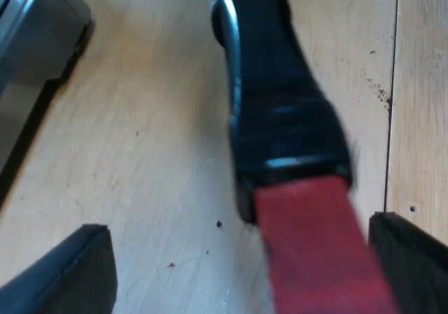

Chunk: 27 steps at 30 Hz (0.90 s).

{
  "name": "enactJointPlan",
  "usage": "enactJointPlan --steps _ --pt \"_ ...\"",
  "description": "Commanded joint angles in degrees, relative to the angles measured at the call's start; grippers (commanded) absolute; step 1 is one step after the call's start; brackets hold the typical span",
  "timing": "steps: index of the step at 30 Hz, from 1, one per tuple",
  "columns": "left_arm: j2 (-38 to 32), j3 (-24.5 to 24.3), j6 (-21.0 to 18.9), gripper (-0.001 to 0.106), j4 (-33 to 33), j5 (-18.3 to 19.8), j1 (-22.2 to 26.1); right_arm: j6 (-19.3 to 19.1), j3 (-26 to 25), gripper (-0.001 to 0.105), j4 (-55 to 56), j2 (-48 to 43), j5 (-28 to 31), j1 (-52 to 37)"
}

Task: Put the handle in the coffee machine

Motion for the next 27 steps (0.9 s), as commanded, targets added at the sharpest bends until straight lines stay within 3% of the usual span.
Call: enactJointPlan --steps 1,3,27 --pt "-0.1 -0.1 -0.5 0.074 -1.1 0.2 0.0 0.2 -0.4 0.0 -2.0 -1.0 -1.0 0.6" --pt "5.1 -0.2 -0.5 0.074 -1.1 3.1 0.0 0.2 -0.4 0.0 -2.6 -1.0 -0.5 0.6" --pt "5.7 -3.7 -1.8 0.074 -0.7 2.3 0.0 0.2 -0.4 0.0 -2.6 -0.8 3.5 0.6"
